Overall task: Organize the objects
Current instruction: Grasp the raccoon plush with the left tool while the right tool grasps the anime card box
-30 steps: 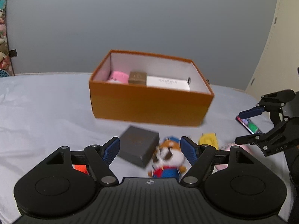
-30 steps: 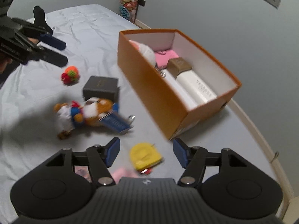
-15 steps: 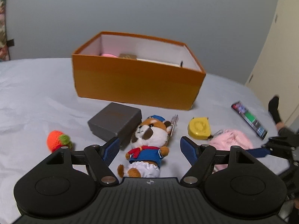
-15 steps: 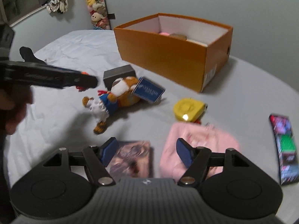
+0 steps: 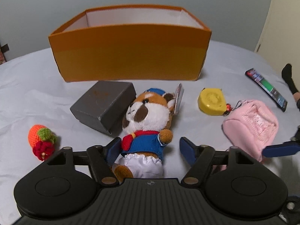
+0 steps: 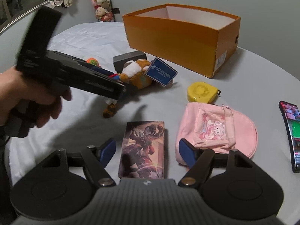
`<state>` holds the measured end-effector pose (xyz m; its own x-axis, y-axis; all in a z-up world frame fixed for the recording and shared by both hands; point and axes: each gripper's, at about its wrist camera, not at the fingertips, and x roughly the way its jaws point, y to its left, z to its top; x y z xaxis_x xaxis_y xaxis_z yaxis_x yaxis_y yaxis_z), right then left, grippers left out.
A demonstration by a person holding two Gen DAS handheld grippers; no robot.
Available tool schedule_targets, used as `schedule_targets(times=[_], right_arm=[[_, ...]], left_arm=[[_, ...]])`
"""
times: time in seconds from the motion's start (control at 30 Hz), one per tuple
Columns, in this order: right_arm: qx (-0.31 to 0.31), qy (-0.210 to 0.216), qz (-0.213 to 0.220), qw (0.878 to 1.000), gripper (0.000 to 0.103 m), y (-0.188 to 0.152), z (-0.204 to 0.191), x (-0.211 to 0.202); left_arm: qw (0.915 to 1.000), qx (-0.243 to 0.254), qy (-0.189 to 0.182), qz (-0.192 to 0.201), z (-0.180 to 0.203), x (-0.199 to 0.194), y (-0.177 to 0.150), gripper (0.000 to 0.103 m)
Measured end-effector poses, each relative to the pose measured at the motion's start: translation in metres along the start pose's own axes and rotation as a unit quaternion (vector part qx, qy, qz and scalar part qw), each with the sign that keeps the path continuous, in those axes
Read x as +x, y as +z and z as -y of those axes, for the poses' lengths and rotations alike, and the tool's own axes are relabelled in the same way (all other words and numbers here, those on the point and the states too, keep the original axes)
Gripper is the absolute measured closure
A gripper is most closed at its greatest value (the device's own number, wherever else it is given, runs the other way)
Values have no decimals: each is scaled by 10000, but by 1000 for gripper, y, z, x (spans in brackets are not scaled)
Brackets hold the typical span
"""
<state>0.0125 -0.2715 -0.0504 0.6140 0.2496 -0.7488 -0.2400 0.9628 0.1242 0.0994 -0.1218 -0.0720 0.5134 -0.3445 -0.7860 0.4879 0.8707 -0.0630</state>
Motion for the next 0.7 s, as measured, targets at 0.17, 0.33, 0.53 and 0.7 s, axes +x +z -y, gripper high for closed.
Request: schedule_targets(times=[0.17,0.33,0.53,0.7], right_arm=[[-105,-37,-80,9999,32,-1,-3,4],[-167,22,-132,9998,32,-1,-7,6],[-157,-127,-351,9992,32,-3,-7,18],[-189,-250,-572,9979,32,-5,-12,28]], left_arm=[[9999,39,96,-114,2,11,6,34],[9997,-43,195,-138,-4,13,5,56],[9997,-145,85,-190,-12,-2,-4,59],[9994,-229,44,-251,-19,-19,-22,59]])
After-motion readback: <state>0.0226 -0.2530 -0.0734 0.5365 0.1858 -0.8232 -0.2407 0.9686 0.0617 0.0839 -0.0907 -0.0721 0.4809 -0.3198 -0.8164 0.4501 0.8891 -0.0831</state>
